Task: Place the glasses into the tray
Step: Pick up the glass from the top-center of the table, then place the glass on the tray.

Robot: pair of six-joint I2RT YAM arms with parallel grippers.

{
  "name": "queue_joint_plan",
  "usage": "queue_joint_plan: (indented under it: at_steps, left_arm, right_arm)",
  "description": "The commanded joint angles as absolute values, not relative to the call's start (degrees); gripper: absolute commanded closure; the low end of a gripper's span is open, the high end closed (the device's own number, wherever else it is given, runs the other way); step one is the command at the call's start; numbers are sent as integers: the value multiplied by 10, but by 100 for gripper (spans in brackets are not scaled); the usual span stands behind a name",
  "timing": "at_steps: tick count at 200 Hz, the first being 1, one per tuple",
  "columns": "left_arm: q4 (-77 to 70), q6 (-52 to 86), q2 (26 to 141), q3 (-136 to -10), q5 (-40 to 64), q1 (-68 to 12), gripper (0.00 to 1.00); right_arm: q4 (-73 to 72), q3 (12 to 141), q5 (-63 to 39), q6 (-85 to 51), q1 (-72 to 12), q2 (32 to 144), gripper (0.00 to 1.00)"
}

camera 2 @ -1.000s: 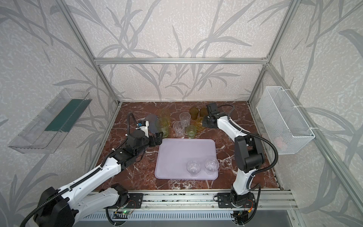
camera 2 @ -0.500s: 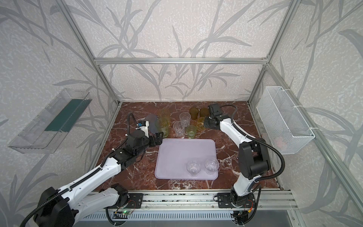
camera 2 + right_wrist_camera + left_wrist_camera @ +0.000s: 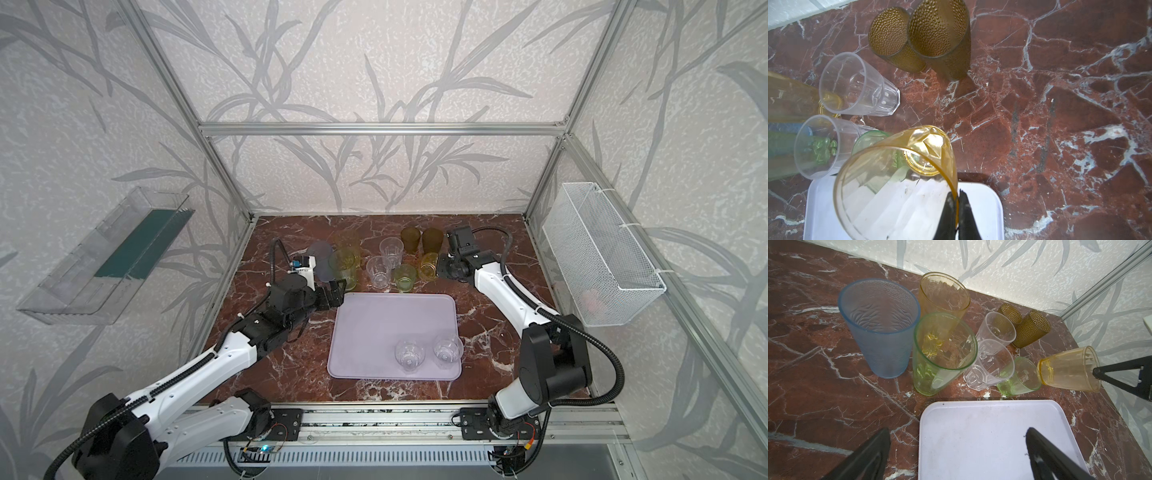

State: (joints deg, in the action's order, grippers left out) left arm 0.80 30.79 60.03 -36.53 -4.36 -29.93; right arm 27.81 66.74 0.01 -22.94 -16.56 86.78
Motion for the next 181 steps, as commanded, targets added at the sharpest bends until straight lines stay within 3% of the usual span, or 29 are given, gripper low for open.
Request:
queue_joint_plan:
  at_steps: [1, 181]
  left_arm:
    - [5, 321, 604, -381, -40, -298, 1]
    - [-8, 346, 620, -381, -11, -298, 1]
  right_arm:
    - [282, 648, 9, -216, -166, 822, 100]
    - [363, 560, 29, -177, -165, 721, 100]
